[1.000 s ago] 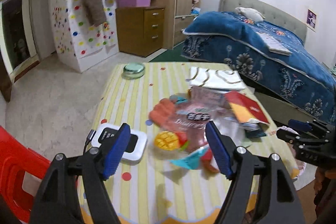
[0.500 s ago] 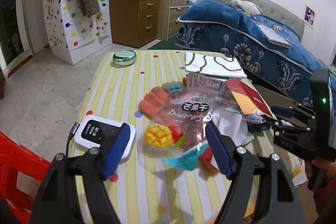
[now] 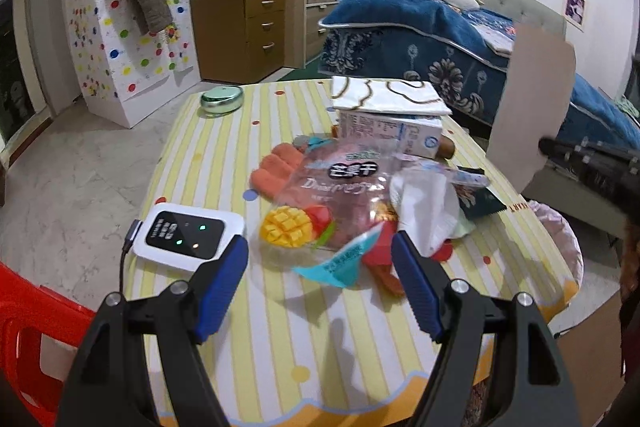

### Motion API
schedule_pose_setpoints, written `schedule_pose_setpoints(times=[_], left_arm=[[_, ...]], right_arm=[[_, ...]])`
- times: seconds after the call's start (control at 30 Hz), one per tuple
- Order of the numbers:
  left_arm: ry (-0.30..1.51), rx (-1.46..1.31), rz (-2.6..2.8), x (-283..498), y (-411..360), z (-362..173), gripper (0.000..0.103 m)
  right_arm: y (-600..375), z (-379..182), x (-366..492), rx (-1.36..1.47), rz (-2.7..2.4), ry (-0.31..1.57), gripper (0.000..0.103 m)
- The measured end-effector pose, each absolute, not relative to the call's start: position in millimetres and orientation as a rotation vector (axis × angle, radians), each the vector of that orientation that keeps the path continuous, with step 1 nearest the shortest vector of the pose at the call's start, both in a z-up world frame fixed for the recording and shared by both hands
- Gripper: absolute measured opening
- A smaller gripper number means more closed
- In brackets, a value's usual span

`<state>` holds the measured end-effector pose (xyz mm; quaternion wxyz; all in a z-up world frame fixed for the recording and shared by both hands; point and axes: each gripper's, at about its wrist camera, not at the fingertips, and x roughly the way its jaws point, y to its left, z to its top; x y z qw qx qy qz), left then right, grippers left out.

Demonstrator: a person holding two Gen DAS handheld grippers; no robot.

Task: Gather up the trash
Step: 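Grasp a clear plastic wrapper with the left tool while the right tool grasps a paper strip, then carry both wrappers to the wastebasket and open both tools to drop them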

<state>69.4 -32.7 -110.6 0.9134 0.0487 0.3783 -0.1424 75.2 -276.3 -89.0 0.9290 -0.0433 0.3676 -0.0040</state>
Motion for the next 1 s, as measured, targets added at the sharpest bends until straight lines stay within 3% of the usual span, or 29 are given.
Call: schedule_pose_setpoints(times=[0.37, 0.57, 0.73, 0.8, 1.0], left_arm=[[0.822, 0.179, -0.259, 101, -60, -131, 0.070], [0.861, 0.136, -0.238, 114, -55, -138, 0.049], [0.803, 0.120, -0.235, 103, -46, -116, 0.013], [0.770, 0.108, -0.224, 98, -39, -103, 0.004], [0.683, -0.017, -0.233, 80, 0, -51, 0.003]], right_arm=[[-276, -79, 63, -0.030, 0.016, 0.738, 0.000], [-276, -79, 61, -0.008, 0.020, 0.736, 0.000], [-276, -75, 56, 0.007, 0.024, 0.719, 0.000], [-276, -72, 53, 0.013, 0.027, 0.711, 0.000], [-278, -61, 43, 0.063, 0.063, 0.680, 0.000]])
